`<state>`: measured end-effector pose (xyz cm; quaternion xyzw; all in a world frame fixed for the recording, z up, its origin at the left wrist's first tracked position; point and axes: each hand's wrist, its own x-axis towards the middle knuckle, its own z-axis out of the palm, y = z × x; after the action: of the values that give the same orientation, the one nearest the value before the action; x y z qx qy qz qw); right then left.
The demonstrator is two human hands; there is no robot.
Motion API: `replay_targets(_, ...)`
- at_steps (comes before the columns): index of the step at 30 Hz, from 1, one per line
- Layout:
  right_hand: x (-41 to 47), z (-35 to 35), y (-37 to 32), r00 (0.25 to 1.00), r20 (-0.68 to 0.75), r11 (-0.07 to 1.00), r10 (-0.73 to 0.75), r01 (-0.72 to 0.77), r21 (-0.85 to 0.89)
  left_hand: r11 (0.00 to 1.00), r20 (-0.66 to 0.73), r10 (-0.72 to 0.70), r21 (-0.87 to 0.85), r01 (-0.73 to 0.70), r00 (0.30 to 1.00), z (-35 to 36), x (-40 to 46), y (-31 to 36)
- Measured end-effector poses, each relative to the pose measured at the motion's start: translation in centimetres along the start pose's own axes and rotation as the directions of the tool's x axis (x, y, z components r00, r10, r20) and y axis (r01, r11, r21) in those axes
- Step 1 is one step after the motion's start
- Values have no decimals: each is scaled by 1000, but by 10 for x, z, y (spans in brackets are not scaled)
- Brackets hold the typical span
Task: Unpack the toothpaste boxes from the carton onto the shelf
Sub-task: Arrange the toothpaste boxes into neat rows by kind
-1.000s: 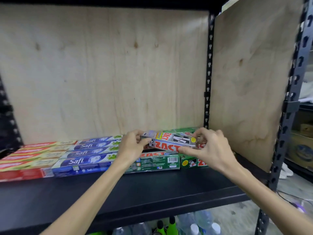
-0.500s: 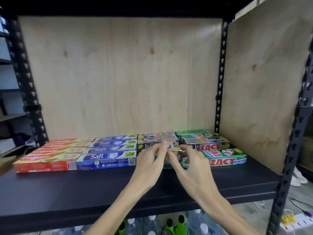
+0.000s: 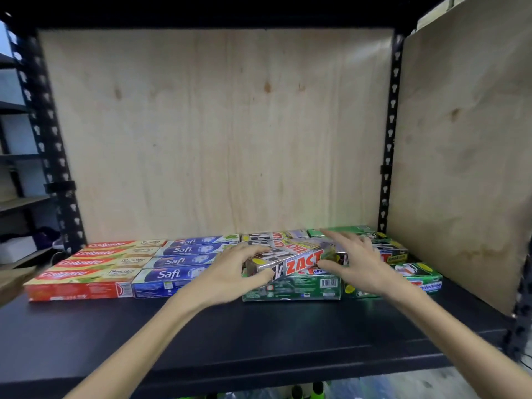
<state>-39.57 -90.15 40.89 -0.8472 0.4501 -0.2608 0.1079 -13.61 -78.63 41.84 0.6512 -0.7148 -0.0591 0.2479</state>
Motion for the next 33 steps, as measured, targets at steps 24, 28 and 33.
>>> replay_targets(24, 97, 27, 36, 992, 32, 982, -123, 126, -141, 990, -7, 9, 143, -8, 1000, 0, 78, -73)
replay_targets(28, 99, 27, 38, 988, 37, 960, -150, 155, -234, 994, -3, -25, 102, 25, 1000, 3, 79, -78)
replay_targets(33, 96, 30, 33, 987, 73, 950, -143, 158, -271, 995, 14, -98, -1, 98, 995, 4, 81, -84)
